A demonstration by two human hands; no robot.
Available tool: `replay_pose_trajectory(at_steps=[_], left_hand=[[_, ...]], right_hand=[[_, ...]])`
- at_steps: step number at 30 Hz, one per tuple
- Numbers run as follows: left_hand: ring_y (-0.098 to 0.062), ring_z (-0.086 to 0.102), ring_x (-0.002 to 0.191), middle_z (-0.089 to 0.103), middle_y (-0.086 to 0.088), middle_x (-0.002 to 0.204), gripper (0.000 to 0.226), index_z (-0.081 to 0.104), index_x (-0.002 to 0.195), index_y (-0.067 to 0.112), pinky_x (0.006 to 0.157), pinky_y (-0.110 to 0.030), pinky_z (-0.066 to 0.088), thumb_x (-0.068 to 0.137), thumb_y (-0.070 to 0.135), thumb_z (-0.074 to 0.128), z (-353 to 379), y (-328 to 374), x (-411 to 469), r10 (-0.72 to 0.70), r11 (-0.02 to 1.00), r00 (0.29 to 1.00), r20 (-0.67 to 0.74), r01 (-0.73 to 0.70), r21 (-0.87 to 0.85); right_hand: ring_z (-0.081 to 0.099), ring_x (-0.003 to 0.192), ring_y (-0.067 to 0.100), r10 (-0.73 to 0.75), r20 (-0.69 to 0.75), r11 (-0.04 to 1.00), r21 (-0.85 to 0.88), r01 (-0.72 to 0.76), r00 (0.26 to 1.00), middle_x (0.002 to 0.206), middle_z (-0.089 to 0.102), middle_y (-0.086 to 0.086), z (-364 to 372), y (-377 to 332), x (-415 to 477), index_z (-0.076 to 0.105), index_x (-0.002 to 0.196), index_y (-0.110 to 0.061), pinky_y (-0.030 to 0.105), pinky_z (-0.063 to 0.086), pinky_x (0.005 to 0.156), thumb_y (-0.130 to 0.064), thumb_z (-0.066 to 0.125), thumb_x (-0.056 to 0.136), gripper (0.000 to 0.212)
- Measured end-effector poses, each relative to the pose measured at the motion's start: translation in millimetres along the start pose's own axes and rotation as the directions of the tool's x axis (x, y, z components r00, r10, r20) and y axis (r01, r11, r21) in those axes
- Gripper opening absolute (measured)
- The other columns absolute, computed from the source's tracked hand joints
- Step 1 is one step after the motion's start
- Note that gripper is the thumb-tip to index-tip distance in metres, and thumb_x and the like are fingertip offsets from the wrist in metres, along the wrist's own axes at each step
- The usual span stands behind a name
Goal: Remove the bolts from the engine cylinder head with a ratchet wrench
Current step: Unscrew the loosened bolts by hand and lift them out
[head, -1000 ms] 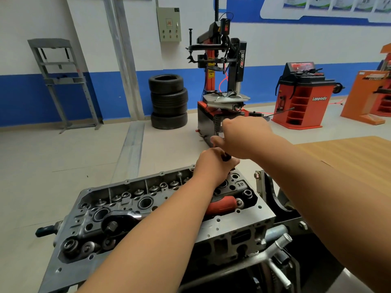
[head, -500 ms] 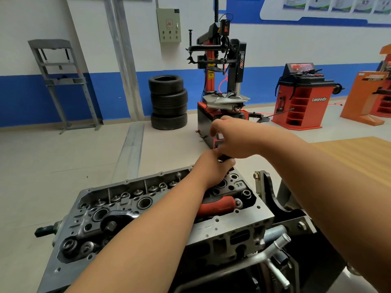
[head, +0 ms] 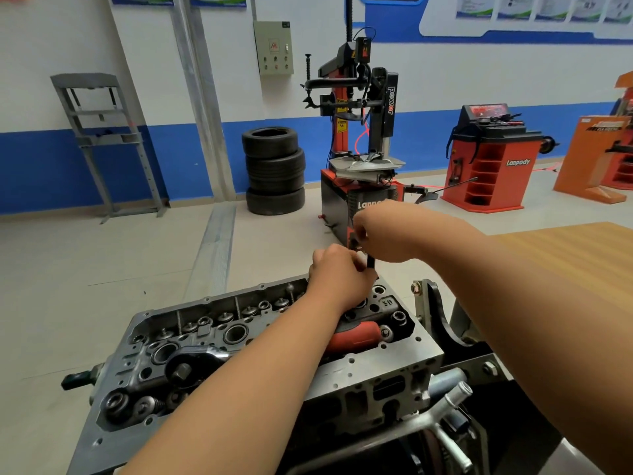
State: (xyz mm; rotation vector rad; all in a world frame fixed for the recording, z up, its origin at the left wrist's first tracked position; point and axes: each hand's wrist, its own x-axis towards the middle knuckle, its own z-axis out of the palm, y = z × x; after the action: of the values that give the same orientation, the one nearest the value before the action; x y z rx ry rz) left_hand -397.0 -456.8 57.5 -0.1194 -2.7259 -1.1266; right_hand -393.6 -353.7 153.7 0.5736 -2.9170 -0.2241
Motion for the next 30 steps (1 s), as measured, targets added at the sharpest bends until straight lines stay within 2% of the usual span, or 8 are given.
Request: replay_pose_trajectory(at_steps=[2, 5, 9, 14, 18, 23, 27, 30], left_hand=[[-0.026, 0.032, 0.126, 0.05, 0.0, 0.129, 0.027, 0.07, 0.102, 0.031, 0.104, -0.033, 0.032, 0.085, 0.028, 0.05, 0.2, 0.9, -1.2, -0.039, 0.992, 0.997, 0.061, 0.031, 0.125], [-0.026, 0.022, 0.134, 0.035, 0.002, 0.145, 0.041, 0.059, 0.126, 0.023, 0.111, -0.037, 0.023, 0.09, 0.027, 0.04, 0.6, 3.2, -3.8, -0.057, 0.971, 0.99, 0.129, 0.024, 0.238], [-0.025, 0.013, 0.14, 0.021, 0.004, 0.157, 0.05, 0.048, 0.139, 0.023, 0.114, -0.039, 0.016, 0.093, 0.028, 0.029, 0.7, 7.4, -5.5, -0.08, 0.938, 0.972, 0.221, -0.001, 0.346], [-0.028, 0.016, 0.139, 0.023, 0.004, 0.157, 0.047, 0.053, 0.134, 0.023, 0.113, -0.042, 0.017, 0.094, 0.028, 0.028, 0.4, 5.7, -4.4, -0.05, 0.923, 0.967, 0.248, -0.05, 0.381], [-0.03, 0.033, 0.125, 0.048, -0.002, 0.131, 0.029, 0.062, 0.104, 0.02, 0.097, -0.04, 0.032, 0.092, 0.031, 0.037, -0.4, 7.6, -6.5, 0.038, 0.949, 0.988, 0.149, -0.083, 0.305], [-0.014, 0.052, 0.101, 0.064, 0.005, 0.112, 0.012, 0.06, 0.097, 0.03, 0.078, -0.026, 0.043, 0.095, 0.027, 0.049, -5.5, 7.4, -7.0, 0.148, 0.979, 0.988, 0.047, -0.139, -0.148], [-0.004, 0.048, 0.058, 0.056, 0.014, 0.056, 0.025, 0.049, 0.066, 0.028, 0.049, -0.017, 0.033, 0.09, 0.025, 0.056, -7.6, 8.2, -5.0, 0.123, 0.976, 0.992, 0.003, -0.12, -0.183], [-0.007, 0.045, 0.053, 0.051, 0.009, 0.056, 0.025, 0.048, 0.064, 0.026, 0.047, -0.024, 0.03, 0.085, 0.028, 0.061, -5.9, 10.5, -2.5, 0.071, 0.985, 0.997, -0.024, -0.073, -0.154]], right_hand=[[0.052, 0.078, 0.018, -0.086, 0.056, 0.995, 0.054, 0.083, 0.995, 0.094, 0.056, 0.003, -4.4, -0.6, -3.0, 0.063, 0.095, -0.014, 0.023, 0.035, 0.056, -0.009, 0.052, 0.087, 0.015], [0.052, 0.081, 0.018, -0.072, 0.009, 0.988, 0.135, 0.07, 0.997, 0.104, 0.047, 0.003, -6.7, -2.3, -4.7, 0.057, 0.096, -0.016, 0.026, 0.038, 0.063, -0.022, 0.056, 0.088, 0.01], [0.049, 0.063, 0.016, 0.079, -0.166, 0.995, -0.049, -0.088, 0.983, 0.075, 0.051, -0.001, 0.3, -0.1, -3.4, 0.049, 0.077, -0.015, 0.027, 0.031, 0.05, -0.052, 0.042, 0.091, 0.04], [0.045, 0.057, 0.014, 0.115, -0.141, 0.99, -0.061, -0.125, 0.983, 0.068, 0.049, 0.001, 1.5, -0.4, -1.1, 0.047, 0.069, -0.017, 0.025, 0.025, 0.045, -0.041, 0.043, 0.095, 0.035], [0.051, 0.067, 0.018, 0.048, -0.06, 0.999, -0.004, -0.048, 0.997, 0.077, 0.051, 0.0, -0.7, -1.3, -2.7, 0.056, 0.098, -0.015, 0.026, 0.031, 0.047, -0.02, 0.047, 0.092, 0.012], [0.058, 0.077, 0.021, -0.015, 0.006, 1.0, 0.018, 0.015, 1.0, 0.089, 0.06, 0.004, -6.2, -6.8, -5.8, 0.064, 0.1, -0.013, 0.026, 0.042, 0.053, -0.009, 0.055, 0.084, 0.019], [0.057, 0.08, 0.022, -0.016, -0.031, 0.996, 0.084, 0.018, 0.999, 0.095, 0.058, 0.006, -7.0, -6.3, -3.8, 0.061, 0.1, -0.011, 0.026, 0.04, 0.054, -0.02, 0.052, 0.087, 0.018], [0.052, 0.078, 0.021, 0.031, -0.135, 0.999, 0.044, -0.025, 0.99, 0.088, 0.049, 0.001, -5.6, -5.0, -3.4, 0.047, 0.098, -0.017, 0.03, 0.037, 0.055, -0.041, 0.045, 0.092, 0.026]])
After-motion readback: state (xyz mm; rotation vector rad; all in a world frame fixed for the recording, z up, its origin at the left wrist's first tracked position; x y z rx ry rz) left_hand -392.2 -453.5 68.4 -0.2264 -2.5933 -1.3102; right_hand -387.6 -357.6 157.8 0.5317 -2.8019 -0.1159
